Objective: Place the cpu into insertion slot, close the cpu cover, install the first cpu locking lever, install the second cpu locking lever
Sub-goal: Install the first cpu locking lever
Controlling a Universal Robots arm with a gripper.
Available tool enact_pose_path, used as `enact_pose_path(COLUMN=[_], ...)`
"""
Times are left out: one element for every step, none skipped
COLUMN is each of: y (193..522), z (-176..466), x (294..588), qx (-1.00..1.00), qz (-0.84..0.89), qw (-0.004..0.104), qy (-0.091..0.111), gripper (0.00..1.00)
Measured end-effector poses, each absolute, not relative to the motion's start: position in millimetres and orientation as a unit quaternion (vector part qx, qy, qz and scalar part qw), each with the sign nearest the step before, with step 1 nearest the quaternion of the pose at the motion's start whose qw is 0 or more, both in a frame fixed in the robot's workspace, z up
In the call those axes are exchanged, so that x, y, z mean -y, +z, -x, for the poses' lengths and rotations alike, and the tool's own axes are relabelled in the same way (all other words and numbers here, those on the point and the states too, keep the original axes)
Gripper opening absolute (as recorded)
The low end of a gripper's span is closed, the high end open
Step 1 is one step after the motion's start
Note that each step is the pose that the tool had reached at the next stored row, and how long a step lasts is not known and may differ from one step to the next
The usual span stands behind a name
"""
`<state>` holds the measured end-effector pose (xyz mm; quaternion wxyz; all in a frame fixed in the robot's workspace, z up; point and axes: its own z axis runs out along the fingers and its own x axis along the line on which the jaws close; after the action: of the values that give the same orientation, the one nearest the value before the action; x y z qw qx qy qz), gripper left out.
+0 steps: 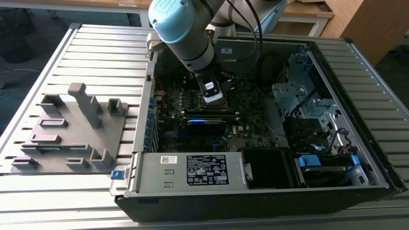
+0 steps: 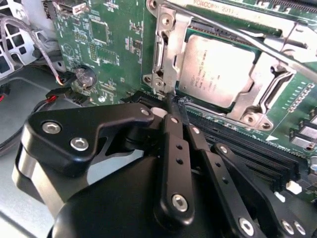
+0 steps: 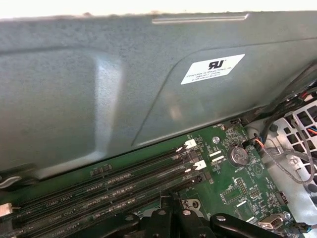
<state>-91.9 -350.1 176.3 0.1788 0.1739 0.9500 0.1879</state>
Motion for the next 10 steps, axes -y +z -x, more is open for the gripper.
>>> enact_pose_path(y=[176.1, 175.8, 175.5, 175.2, 175.0, 174.7, 174.4, 174.1, 173.9, 173.6], z=[91.9, 91.8, 91.8, 91.8, 91.8, 91.8, 91.9, 91.9, 91.9, 91.8], x=[350.1, 350.0, 350.0, 350.0, 350.1, 350.1, 350.1, 350.1, 350.1, 350.0], qx=[-0.95, -0.95, -0.95, -0.95, -0.95, -0.95, -0.95, -0.95, -0.95, -0.949], qz=[-0.174, -0.174, -0.175, -0.175, -0.175, -0.175, -0.176, -0.176, -0.176, -0.176], qw=[0.179, 0.179, 0.179, 0.179, 0.179, 0.179, 0.179, 0.179, 0.179, 0.179], qy=[0.188, 0.188, 0.188, 0.188, 0.188, 0.188, 0.188, 0.188, 0.188, 0.188], gripper=[0.1, 0.1, 0.1, 0.1, 0.1, 0.1, 0.1, 0.1, 0.1, 0.1])
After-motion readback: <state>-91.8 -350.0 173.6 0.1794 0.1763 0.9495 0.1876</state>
